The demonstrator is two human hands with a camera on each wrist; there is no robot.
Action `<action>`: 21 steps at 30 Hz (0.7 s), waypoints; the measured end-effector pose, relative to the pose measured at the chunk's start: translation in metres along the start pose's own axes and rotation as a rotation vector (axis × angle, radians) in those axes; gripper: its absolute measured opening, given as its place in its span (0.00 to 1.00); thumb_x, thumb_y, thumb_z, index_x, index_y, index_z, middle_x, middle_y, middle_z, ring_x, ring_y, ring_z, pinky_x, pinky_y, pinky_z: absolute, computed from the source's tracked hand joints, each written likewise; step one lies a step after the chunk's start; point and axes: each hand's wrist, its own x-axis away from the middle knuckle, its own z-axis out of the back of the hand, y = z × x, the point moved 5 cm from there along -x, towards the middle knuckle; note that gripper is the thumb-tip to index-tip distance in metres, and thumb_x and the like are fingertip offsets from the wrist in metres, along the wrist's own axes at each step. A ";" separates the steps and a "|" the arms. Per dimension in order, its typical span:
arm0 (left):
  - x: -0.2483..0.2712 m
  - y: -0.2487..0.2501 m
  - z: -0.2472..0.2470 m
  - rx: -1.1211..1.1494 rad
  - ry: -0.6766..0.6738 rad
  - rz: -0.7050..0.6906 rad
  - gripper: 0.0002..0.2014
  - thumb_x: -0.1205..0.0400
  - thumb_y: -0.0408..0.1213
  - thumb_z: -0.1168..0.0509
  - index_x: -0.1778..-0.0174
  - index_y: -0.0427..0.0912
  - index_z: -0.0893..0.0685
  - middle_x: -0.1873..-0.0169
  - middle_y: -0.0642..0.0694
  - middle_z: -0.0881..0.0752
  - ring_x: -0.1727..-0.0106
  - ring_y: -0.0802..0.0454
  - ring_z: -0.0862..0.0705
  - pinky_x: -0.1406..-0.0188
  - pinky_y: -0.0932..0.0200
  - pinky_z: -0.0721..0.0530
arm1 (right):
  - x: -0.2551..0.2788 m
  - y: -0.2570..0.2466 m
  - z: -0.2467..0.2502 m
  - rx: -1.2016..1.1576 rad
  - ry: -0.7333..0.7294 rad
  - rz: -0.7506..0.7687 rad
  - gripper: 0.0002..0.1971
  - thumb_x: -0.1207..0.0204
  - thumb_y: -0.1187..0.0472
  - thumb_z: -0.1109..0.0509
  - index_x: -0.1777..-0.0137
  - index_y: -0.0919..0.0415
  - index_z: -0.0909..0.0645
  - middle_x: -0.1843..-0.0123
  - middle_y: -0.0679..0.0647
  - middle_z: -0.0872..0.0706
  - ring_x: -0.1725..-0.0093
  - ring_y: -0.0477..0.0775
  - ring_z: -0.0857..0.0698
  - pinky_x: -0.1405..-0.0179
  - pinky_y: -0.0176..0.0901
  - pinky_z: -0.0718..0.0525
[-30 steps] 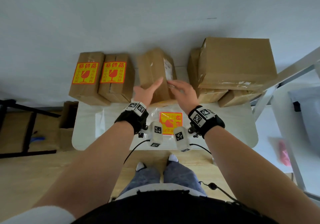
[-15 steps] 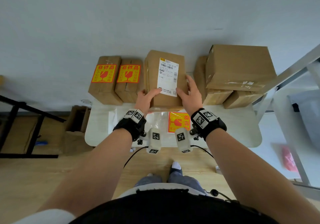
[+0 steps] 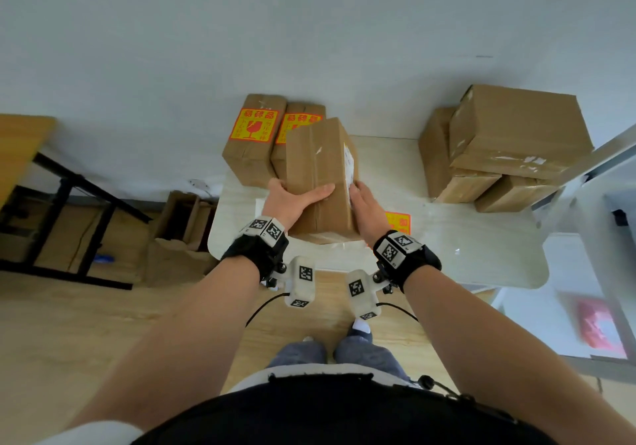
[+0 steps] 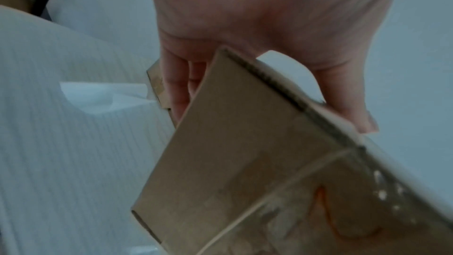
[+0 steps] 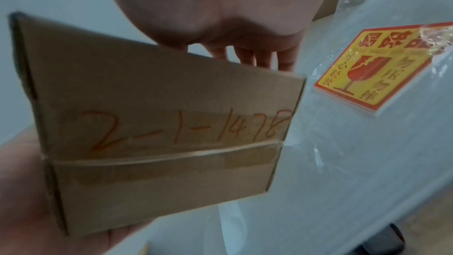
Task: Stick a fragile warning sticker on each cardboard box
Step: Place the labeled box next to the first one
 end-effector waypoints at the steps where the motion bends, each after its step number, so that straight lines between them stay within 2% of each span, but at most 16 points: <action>1: -0.001 -0.004 0.005 -0.019 -0.006 -0.002 0.53 0.45 0.62 0.16 0.30 0.41 0.31 0.40 0.48 0.19 0.41 0.48 0.17 0.37 0.47 0.17 | 0.002 0.003 -0.007 0.000 -0.034 0.016 0.30 0.17 0.35 0.52 0.21 0.50 0.32 0.24 0.51 0.23 0.26 0.55 0.25 0.24 0.52 0.31; 4: 0.001 -0.017 0.014 -0.036 -0.082 0.005 0.50 0.48 0.63 0.16 0.32 0.43 0.23 0.43 0.50 0.13 0.46 0.53 0.13 0.47 0.51 0.12 | 0.012 0.010 -0.023 -0.012 -0.104 0.053 0.27 0.14 0.38 0.58 0.21 0.45 0.32 0.25 0.47 0.23 0.26 0.49 0.25 0.22 0.53 0.31; 6: 0.004 -0.027 0.017 -0.023 -0.139 0.045 0.40 0.39 0.57 0.17 0.35 0.45 0.21 0.45 0.50 0.13 0.50 0.55 0.13 0.60 0.54 0.12 | 0.017 0.014 -0.027 -0.006 -0.085 0.041 0.29 0.15 0.36 0.58 0.21 0.44 0.32 0.24 0.46 0.24 0.25 0.48 0.27 0.21 0.54 0.33; 8: 0.007 -0.038 0.020 0.002 -0.189 0.108 0.30 0.32 0.52 0.19 0.38 0.45 0.20 0.48 0.50 0.13 0.51 0.56 0.14 0.68 0.57 0.13 | 0.020 0.023 -0.031 0.022 -0.075 0.021 0.30 0.16 0.34 0.58 0.21 0.44 0.32 0.23 0.46 0.24 0.24 0.49 0.27 0.21 0.55 0.33; 11: 0.011 -0.055 0.023 0.015 -0.261 0.189 0.22 0.29 0.52 0.22 0.45 0.45 0.18 0.48 0.46 0.11 0.50 0.51 0.12 0.67 0.54 0.12 | 0.027 0.035 -0.033 0.018 -0.097 -0.035 0.25 0.13 0.37 0.56 0.24 0.43 0.29 0.28 0.44 0.21 0.29 0.49 0.24 0.27 0.46 0.32; 13: 0.012 -0.065 0.026 0.017 -0.281 0.224 0.19 0.28 0.53 0.23 0.50 0.46 0.17 0.49 0.45 0.11 0.49 0.50 0.12 0.68 0.52 0.11 | 0.030 0.044 -0.036 0.025 -0.111 -0.085 0.27 0.15 0.35 0.55 0.23 0.44 0.27 0.28 0.46 0.21 0.30 0.48 0.25 0.27 0.45 0.33; 14: 0.011 -0.069 0.027 0.028 -0.275 0.227 0.19 0.28 0.53 0.22 0.50 0.45 0.17 0.50 0.44 0.11 0.49 0.49 0.12 0.67 0.50 0.10 | 0.031 0.046 -0.039 0.040 -0.122 -0.108 0.30 0.16 0.33 0.55 0.24 0.45 0.26 0.27 0.48 0.20 0.29 0.51 0.23 0.25 0.49 0.32; 16: 0.009 -0.076 0.030 0.054 -0.227 0.216 0.23 0.30 0.54 0.21 0.50 0.40 0.15 0.51 0.43 0.10 0.50 0.46 0.11 0.59 0.45 0.08 | 0.028 0.047 -0.046 0.083 -0.155 -0.151 0.33 0.17 0.32 0.57 0.30 0.50 0.20 0.33 0.53 0.16 0.33 0.57 0.20 0.28 0.54 0.27; 17: 0.005 -0.079 0.032 0.047 -0.190 0.202 0.25 0.32 0.54 0.20 0.52 0.38 0.16 0.52 0.43 0.09 0.50 0.46 0.10 0.55 0.42 0.09 | 0.025 0.045 -0.051 0.097 -0.174 -0.159 0.34 0.15 0.34 0.58 0.34 0.54 0.18 0.38 0.55 0.14 0.36 0.58 0.18 0.33 0.52 0.26; 19: -0.002 -0.081 0.037 0.012 -0.121 0.177 0.27 0.35 0.56 0.19 0.57 0.39 0.21 0.54 0.44 0.09 0.51 0.47 0.11 0.55 0.42 0.09 | 0.020 0.038 -0.056 0.101 -0.189 -0.196 0.33 0.12 0.40 0.59 0.39 0.60 0.17 0.45 0.56 0.15 0.40 0.58 0.18 0.39 0.46 0.27; 21: -0.009 -0.081 0.039 -0.019 -0.081 0.149 0.28 0.38 0.57 0.17 0.60 0.43 0.25 0.54 0.44 0.10 0.50 0.49 0.11 0.58 0.42 0.08 | 0.014 0.035 -0.061 0.052 -0.191 -0.260 0.36 0.14 0.36 0.60 0.31 0.59 0.19 0.38 0.56 0.16 0.35 0.57 0.19 0.30 0.48 0.28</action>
